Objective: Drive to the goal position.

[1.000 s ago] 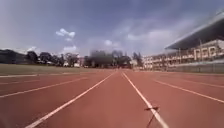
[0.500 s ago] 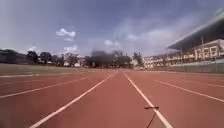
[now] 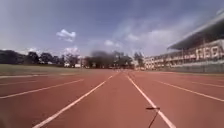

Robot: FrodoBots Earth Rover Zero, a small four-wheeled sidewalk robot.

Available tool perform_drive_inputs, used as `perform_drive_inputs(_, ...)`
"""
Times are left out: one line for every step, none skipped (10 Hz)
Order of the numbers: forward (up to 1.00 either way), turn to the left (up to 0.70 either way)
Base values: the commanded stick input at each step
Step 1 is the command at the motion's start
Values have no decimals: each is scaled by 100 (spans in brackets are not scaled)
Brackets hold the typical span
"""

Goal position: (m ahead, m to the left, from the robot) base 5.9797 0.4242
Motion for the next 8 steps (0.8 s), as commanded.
perform_drive_inputs(70,0)
perform_drive_inputs(70,0)
perform_drive_inputs(70,0)
perform_drive_inputs(70,0)
perform_drive_inputs(70,0)
perform_drive_inputs(70,0)
perform_drive_inputs(70,0)
perform_drive_inputs(70,0)
